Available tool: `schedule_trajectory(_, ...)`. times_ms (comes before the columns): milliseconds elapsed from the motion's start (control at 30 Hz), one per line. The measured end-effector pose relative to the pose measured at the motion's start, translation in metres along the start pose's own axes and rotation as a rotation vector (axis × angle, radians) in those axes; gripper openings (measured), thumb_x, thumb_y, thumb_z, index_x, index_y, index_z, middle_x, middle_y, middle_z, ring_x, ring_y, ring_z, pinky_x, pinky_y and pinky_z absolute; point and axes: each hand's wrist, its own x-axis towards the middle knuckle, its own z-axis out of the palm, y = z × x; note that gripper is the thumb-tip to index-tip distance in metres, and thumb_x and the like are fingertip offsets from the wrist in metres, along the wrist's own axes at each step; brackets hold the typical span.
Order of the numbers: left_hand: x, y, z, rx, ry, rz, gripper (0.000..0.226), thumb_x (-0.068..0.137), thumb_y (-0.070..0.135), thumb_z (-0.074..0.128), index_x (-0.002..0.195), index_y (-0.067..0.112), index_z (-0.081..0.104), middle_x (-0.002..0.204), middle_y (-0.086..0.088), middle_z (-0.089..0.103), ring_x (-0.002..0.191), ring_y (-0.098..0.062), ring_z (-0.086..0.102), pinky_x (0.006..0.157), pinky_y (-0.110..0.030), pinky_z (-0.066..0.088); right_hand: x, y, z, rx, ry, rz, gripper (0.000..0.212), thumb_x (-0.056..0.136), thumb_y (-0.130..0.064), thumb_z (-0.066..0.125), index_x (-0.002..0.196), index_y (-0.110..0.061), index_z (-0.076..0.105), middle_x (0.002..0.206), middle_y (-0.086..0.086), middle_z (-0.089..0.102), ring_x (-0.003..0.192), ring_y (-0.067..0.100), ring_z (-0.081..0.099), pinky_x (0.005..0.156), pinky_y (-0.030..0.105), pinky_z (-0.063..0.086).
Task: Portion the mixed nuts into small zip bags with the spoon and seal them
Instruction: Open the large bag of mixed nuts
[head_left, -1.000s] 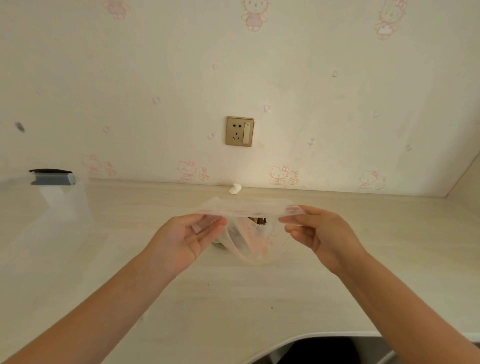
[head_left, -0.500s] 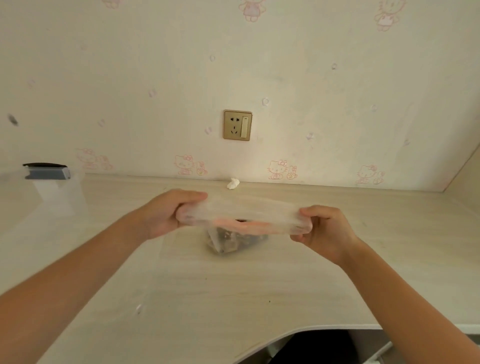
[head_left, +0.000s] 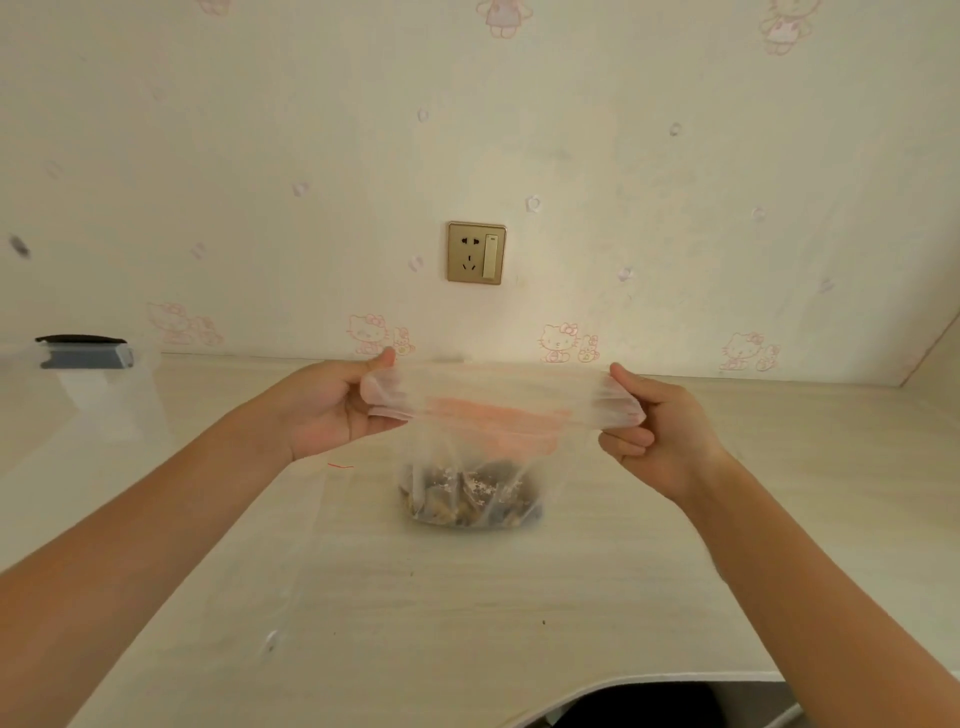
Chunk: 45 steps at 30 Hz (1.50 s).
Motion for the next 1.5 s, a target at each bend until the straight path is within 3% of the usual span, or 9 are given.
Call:
schedule_trajectory(167,0.013,0.025,0.028,-0.151,0.013,0.114,0.006,0.092,0.018,0.064,0.088,0.015,0.066,0.074,0.001,0.064,0.061,-0.010,0.062,0.053,-0.022,0.055,0.010,-0.020,0.022,0.031,0.052,-0.106,0.039,0.106,-0.020,0.049,0.069,-0.012,0.057,0.055,-0.004,0.036,0.039,0.009,0.026,0.049,0.025,0.015)
schedule_trajectory(300,0.015,0.017,0.031,-0.114,-0.034,0.062,0.035,0.103,0.005,0.044,0.084,0.005,0.073,0.073,-0.005,0.068,0.061,-0.013,0.066,0.057,-0.024,0.056,0.001,-0.020,0.021,-0.090,0.089,-0.012,0.031,0.097,-0.035,0.063,0.074,-0.016,0.054,0.061,-0.005,0.034,0.046,0.011,0.021,0.047,0.024,0.017)
schedule_trajectory(400,0.008,-0.004,0.026,0.037,0.072,0.003,0.044,0.099,-0.006,0.028,0.077,0.002,0.065,0.054,-0.003,0.055,0.039,-0.010,0.050,0.043,-0.018,0.027,-0.015,-0.005,0.016,-0.379,0.068,0.029,0.029,0.072,-0.029,0.087,0.084,-0.017,0.063,0.070,-0.002,0.039,0.053,0.013,0.024,0.045,0.025,0.028)
schedule_trajectory(533,-0.004,-0.013,0.032,0.137,0.140,0.008,0.020,0.099,0.027,0.064,0.094,0.008,0.069,0.081,-0.005,0.073,0.059,-0.017,0.063,0.052,-0.025,0.051,-0.013,0.015,0.015,-0.856,0.340,-0.117,0.030,0.079,-0.016,0.081,0.102,-0.017,0.062,0.071,0.000,0.056,0.043,0.012,0.037,0.043,0.027,0.033)
schedule_trajectory(667,-0.022,-0.011,0.044,0.772,0.214,0.071,0.061,0.059,0.048,0.091,0.103,0.020,0.058,0.092,0.003,0.057,0.055,-0.010,0.044,0.045,-0.020,0.035,-0.007,0.014,0.010,-1.040,0.530,-0.295,0.006,0.085,-0.018,0.067,0.086,-0.022,0.062,0.078,0.002,0.069,0.048,0.010,0.049,0.052,0.029,0.038)
schedule_trajectory(833,-0.030,-0.022,0.048,1.222,0.389,0.394,0.029,0.081,0.015,0.067,0.099,0.027,0.048,0.098,0.003,0.057,0.069,-0.015,0.053,0.057,-0.030,0.040,-0.021,0.016,0.009,-1.125,0.632,-0.353,0.012,0.080,-0.024,0.069,0.083,-0.027,0.057,0.087,-0.009,0.066,0.065,0.015,0.056,0.062,0.037,0.046)
schedule_trajectory(1067,-0.043,-0.042,0.047,1.666,0.479,0.498,0.047,0.085,0.038,0.075,0.102,0.032,0.032,0.105,0.007,0.045,0.074,-0.015,0.057,0.058,-0.032,0.041,-0.038,0.029,0.021,-1.033,0.585,-0.457,0.013,0.083,-0.011,0.069,0.077,-0.019,0.060,0.060,-0.008,0.054,0.053,0.011,0.046,0.052,0.031,0.039)
schedule_trajectory(1267,-0.047,-0.040,0.046,1.776,0.455,0.503,0.040,0.086,0.022,0.066,0.101,0.030,0.030,0.108,0.005,0.047,0.067,-0.017,0.054,0.054,-0.032,0.034,-0.044,0.029,0.026,-1.005,0.569,-0.471,0.014,0.083,-0.007,0.068,0.076,-0.018,0.061,0.059,-0.007,0.054,0.049,0.007,0.043,0.048,0.026,0.038)
schedule_trajectory(1500,-0.048,-0.025,0.028,1.392,0.757,0.909,0.025,0.084,0.014,0.073,0.089,0.020,0.049,0.100,0.004,0.049,0.084,-0.025,0.053,0.067,-0.040,0.042,-0.050,0.036,0.037,-1.053,0.544,-0.487,0.017,0.083,-0.006,0.066,0.076,-0.020,0.061,0.072,-0.003,0.064,0.045,0.005,0.043,0.042,0.020,0.035)
